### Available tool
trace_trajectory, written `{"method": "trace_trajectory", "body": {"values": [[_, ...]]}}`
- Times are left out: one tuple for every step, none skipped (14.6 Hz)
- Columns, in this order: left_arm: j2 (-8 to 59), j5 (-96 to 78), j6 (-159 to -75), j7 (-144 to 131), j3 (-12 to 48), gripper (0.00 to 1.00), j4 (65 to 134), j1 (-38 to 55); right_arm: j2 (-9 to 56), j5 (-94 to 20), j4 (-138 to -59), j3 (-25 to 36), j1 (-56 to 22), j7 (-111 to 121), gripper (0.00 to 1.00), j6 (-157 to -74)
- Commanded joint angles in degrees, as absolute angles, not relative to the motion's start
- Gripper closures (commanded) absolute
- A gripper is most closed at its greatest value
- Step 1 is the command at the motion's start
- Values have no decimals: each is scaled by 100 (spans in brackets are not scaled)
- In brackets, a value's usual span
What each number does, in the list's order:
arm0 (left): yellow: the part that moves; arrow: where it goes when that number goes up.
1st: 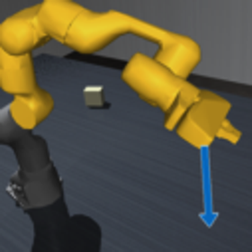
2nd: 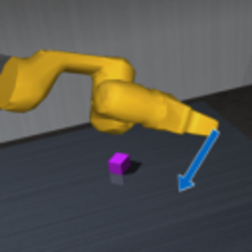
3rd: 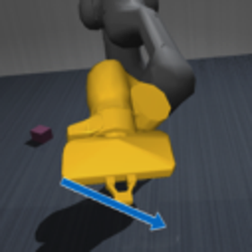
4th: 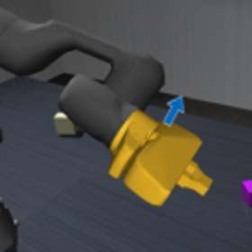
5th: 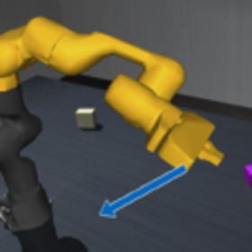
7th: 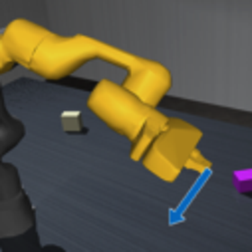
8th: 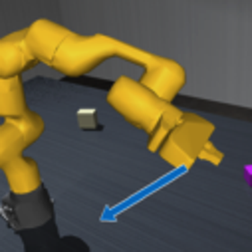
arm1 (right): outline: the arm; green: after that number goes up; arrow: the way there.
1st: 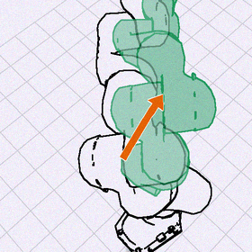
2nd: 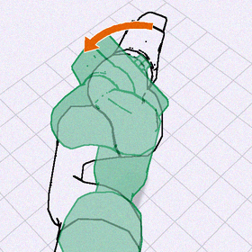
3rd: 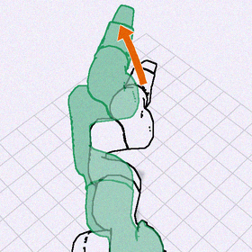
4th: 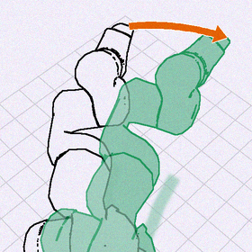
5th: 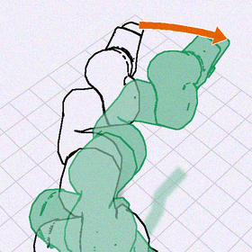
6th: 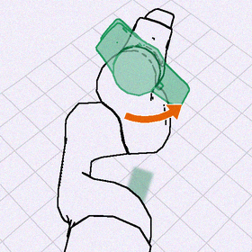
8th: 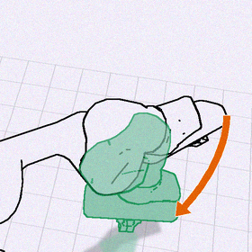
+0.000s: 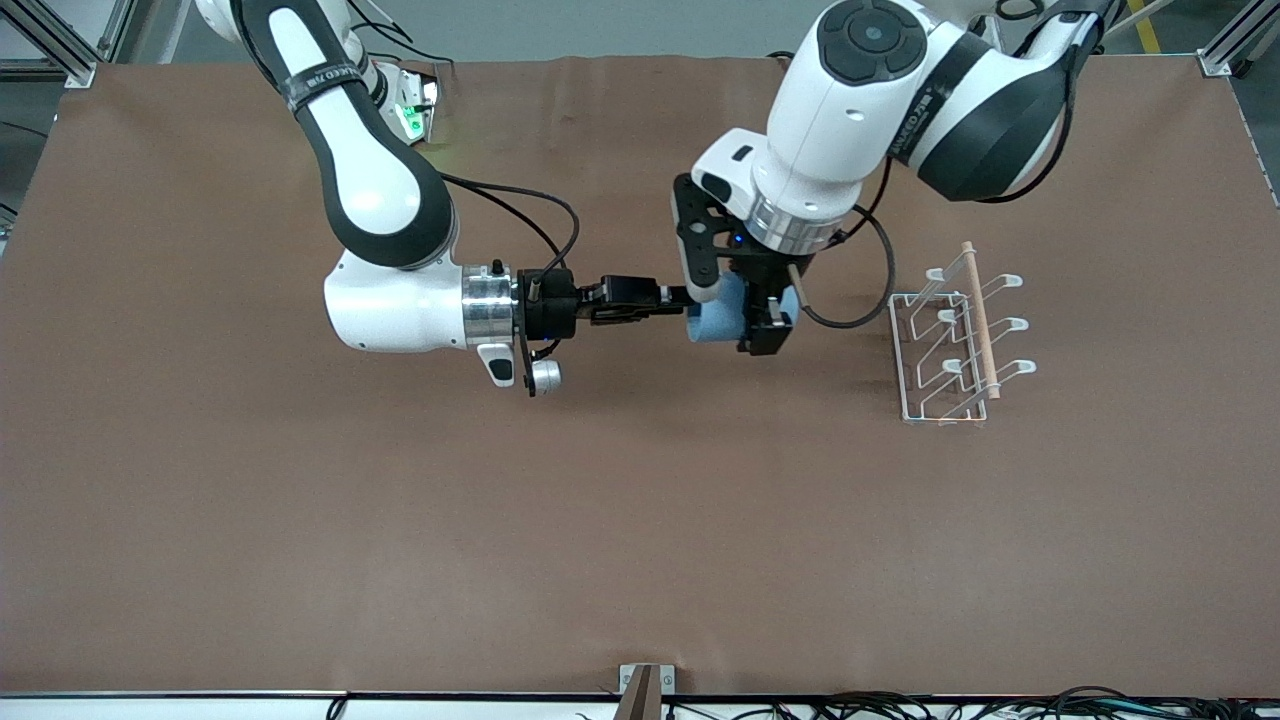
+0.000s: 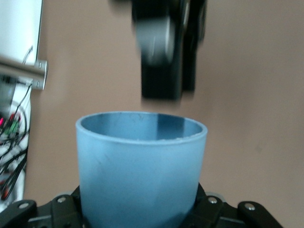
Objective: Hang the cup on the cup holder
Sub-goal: 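Carry the cup toward the rack with the left gripper while the right gripper withdraws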
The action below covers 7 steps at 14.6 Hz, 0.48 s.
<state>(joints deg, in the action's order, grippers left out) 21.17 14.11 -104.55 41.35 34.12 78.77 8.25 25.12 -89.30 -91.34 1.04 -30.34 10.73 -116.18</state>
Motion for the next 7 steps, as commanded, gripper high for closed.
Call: {"method": "trace_trajectory", "body": {"values": [[1987, 2132, -9864, 4219, 3437, 53, 7822, 835, 2312, -8072, -9465, 298, -2883, 1090, 0, -11584], [1952, 2458, -9609, 4219, 3445, 53, 7822, 826, 2198, -7659, -9605, 499, -2865, 1090, 0, -11584], [1925, 2748, -9372, 4227, 3437, 53, 7840, 826, 2136, -7368, -9754, 692, -2865, 1081, 0, -11584], [1925, 3108, -9030, 4236, 3437, 53, 7857, 826, 2057, -7148, -9912, 877, -2865, 1090, 0, -11575], [1934, 3459, -8670, 4262, 3437, 53, 7875, 835, 1917, -6911, -10175, 1114, -2865, 1090, 0, -11575], [1925, 3863, -8318, 4289, 3445, 53, 7971, 835, 1759, -6682, -10343, 1316, -2865, 1090, 0, -11566], [1916, 4328, -8053, 4359, 3454, 53, 8111, 835, 1558, -6314, -10562, 1527, -2865, 1090, 0, -11558]]}}
